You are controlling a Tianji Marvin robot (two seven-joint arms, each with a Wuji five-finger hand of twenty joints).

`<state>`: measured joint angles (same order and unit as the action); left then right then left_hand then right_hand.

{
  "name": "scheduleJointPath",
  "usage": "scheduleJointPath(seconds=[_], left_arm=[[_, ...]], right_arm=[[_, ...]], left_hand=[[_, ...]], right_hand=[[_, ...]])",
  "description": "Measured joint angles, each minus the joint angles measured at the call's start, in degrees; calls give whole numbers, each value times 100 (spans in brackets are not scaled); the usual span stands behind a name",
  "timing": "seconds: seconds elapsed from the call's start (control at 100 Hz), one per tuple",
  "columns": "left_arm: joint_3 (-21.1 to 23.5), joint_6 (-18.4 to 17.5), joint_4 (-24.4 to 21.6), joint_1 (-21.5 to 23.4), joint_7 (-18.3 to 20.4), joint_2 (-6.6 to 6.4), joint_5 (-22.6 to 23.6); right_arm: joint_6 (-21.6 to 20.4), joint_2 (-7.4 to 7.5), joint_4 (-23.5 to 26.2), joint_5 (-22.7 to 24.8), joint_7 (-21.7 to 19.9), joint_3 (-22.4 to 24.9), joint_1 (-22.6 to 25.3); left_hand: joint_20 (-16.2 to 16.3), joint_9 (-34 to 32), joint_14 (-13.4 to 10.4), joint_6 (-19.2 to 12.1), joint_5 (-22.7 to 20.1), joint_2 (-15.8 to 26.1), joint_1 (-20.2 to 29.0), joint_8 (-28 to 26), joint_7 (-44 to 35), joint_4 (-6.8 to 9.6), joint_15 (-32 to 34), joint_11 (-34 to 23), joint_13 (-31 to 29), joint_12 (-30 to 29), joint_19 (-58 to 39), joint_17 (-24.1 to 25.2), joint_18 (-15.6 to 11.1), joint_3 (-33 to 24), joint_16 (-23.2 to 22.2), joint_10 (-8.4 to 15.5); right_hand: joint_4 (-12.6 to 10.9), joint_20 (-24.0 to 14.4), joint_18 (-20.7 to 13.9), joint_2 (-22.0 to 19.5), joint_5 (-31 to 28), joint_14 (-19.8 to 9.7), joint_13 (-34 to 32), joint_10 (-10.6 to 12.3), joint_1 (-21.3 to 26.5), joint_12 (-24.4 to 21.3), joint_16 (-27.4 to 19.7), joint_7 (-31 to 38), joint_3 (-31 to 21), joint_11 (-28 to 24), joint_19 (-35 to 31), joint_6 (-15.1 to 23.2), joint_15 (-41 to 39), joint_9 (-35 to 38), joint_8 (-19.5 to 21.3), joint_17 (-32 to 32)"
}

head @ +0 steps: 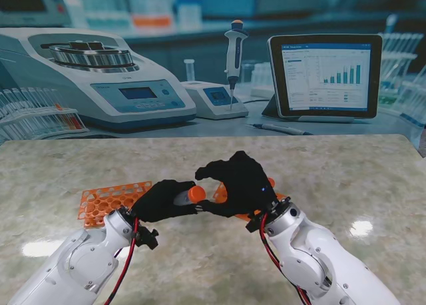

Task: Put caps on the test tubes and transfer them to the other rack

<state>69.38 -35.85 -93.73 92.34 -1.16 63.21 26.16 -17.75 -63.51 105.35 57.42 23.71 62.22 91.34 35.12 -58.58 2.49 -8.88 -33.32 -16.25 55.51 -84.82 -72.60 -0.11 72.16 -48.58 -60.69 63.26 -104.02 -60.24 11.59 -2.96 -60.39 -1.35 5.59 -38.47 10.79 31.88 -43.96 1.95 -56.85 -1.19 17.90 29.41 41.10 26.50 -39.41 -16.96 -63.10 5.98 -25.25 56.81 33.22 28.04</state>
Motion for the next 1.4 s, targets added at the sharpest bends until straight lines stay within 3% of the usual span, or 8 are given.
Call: scheduleJointPath(seconds=[0.49,0.59,0.85,1.4], left_arm=[[-3,11,7,-7,1,-3,-10],[1,15,19,-8,1,-6,-13],[0,21,22,-15,2,-12,-23],[3,-4,26,-2,-46,-9,-5]], right_arm=[[30,-10,-83,-5,127,-112,-93],[41,-15,-108,-17,143,-134,-113],[15,-24,-115,-59,135,-146,-123],[-9,-25,-117,-42,128,-126,-80]], left_hand=[[0,0,0,1,54,37,0,-2,-1,0,0,0,0,0,0,0,0,0,0,0],[0,0,0,9,56,38,0,-2,-2,0,0,0,0,0,0,0,0,0,0,0],[0,0,0,64,60,60,0,-3,-2,0,0,0,0,0,0,-2,0,0,0,0],[2,0,0,87,60,61,0,-3,-2,0,-1,0,0,0,0,-3,0,0,1,1]], right_hand=[[96,0,0,74,-292,-83,-340,0,452,165,2,209,93,-111,9,117,-11,431,293,233],[383,4,0,74,-292,-93,-361,0,683,233,3,316,326,-217,9,180,-4,525,293,275],[560,13,0,74,-287,-102,-407,0,1039,268,12,1086,576,-223,-27,260,-21,636,-407,324],[633,17,0,75,-131,-116,-468,1,1274,269,18,1431,745,-227,-34,255,-26,655,-729,356]])
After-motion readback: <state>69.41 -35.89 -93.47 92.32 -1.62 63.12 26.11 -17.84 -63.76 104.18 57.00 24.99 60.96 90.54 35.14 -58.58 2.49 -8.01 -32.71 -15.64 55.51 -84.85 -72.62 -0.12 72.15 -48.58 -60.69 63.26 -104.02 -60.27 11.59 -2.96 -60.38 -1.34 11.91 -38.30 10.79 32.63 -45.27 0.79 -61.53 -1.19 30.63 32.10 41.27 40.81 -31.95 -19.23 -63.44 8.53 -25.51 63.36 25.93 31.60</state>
